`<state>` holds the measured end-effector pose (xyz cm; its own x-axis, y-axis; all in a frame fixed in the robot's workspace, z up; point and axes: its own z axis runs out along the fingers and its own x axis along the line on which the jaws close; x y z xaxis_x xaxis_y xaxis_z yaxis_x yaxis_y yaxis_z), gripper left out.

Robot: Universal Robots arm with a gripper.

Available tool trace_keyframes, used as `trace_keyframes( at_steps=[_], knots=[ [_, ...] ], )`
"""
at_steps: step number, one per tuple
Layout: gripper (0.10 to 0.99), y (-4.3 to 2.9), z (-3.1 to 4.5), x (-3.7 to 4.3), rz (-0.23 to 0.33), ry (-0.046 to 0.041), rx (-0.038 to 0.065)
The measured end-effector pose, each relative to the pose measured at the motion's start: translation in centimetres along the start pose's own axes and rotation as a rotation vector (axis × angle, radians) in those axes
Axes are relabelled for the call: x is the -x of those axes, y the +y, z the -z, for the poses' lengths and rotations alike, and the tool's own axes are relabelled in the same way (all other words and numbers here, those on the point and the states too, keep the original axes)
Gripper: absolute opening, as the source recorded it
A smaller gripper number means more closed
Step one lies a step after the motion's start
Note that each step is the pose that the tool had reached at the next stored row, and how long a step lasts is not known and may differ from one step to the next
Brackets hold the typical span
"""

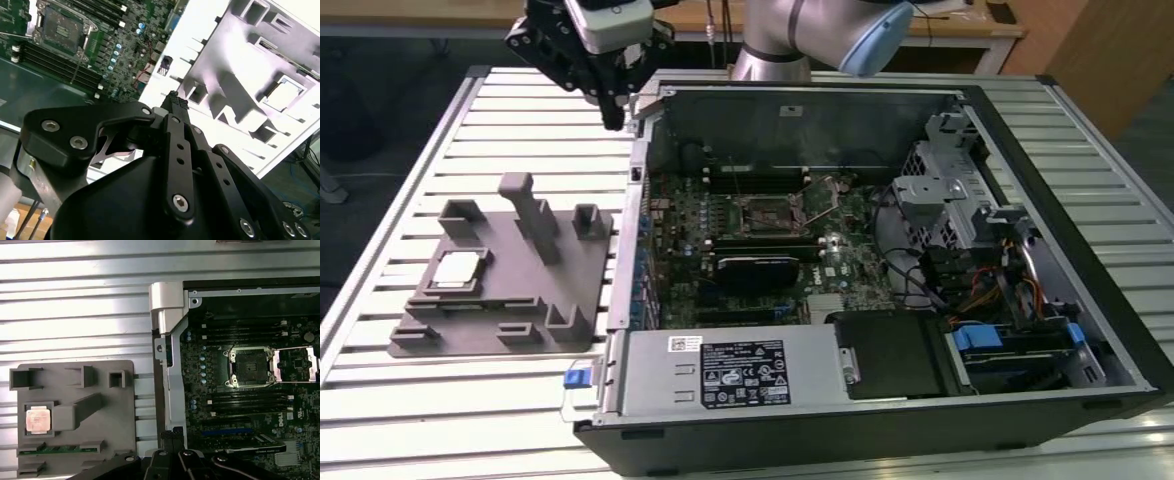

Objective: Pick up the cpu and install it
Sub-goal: 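Reach for the cpu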

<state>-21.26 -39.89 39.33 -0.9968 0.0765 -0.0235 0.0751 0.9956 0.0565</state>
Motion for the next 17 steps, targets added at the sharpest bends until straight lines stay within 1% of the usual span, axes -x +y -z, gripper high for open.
trace_keyframes(
  at_steps=[17],
  knots=[
    [0.106,-0.33,0.1,-4.32,0.0,0.0004,0.005]
  ],
)
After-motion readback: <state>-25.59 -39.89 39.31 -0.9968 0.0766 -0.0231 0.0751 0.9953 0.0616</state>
